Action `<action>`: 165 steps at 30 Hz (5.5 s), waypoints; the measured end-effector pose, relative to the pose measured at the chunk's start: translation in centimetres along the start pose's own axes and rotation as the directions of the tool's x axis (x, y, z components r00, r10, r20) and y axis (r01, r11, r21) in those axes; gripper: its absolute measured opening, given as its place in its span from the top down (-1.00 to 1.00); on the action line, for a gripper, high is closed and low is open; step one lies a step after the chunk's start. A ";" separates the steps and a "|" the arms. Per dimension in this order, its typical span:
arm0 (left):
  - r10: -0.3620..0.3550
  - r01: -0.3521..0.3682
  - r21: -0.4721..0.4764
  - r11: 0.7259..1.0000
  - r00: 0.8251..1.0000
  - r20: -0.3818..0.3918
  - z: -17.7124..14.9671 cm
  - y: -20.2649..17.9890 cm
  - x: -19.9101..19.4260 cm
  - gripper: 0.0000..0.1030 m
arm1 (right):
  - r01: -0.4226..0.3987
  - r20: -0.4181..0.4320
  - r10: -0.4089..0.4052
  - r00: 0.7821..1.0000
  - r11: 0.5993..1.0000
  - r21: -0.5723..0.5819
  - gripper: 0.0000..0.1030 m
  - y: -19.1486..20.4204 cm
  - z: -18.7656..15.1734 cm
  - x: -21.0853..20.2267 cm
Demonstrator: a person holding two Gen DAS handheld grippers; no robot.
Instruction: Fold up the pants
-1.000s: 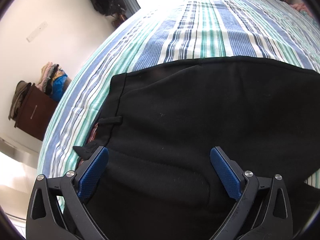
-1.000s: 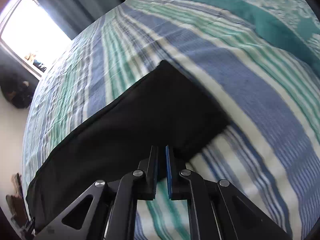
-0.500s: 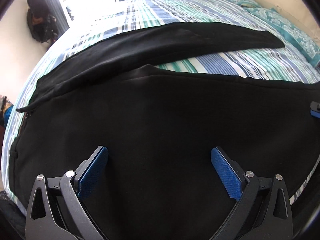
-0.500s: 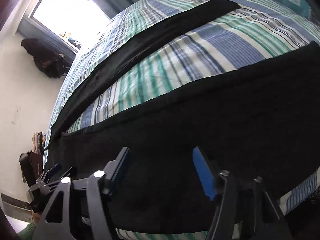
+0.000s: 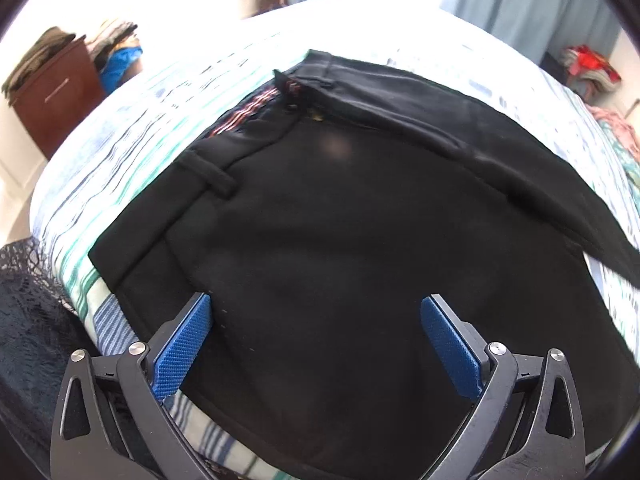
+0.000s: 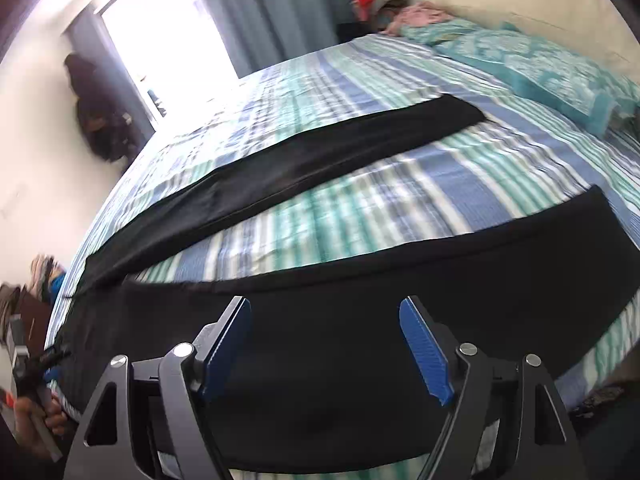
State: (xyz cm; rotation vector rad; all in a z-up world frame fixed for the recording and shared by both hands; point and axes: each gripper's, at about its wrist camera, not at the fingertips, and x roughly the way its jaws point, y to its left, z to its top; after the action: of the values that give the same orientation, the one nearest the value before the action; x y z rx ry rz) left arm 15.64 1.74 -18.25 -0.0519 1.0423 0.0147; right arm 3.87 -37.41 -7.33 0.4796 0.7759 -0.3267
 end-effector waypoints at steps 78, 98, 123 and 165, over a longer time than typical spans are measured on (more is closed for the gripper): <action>0.027 -0.036 0.107 0.994 0.996 0.082 12.5 -8.0 11.7 -0.99 | 0.187 -0.176 -0.169 0.970 0.978 0.091 -0.96 -24.9 24.6 12.0; 0.060 -0.077 0.117 0.990 0.989 0.139 12.2 -8.0 12.7 -0.99 | 0.153 -0.114 -0.157 0.981 0.987 -0.046 0.83 -22.3 28.8 18.0; -0.083 0.060 0.261 0.964 0.994 0.078 1.8 -6.0 2.1 -0.99 | 0.089 0.075 -0.105 0.992 0.978 0.189 -0.69 -12.5 1.9 -7.2; -0.133 0.133 0.294 0.946 0.991 -0.020 5.4 -7.8 1.4 -0.99 | -0.100 0.177 -0.022 0.984 0.753 0.650 0.90 -21.9 0.1 -1.2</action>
State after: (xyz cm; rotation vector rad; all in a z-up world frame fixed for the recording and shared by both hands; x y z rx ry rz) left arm 21.31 -5.80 -16.46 0.1491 1.0295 -0.2642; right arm -6.70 -55.85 -12.74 1.1223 0.4556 -0.6020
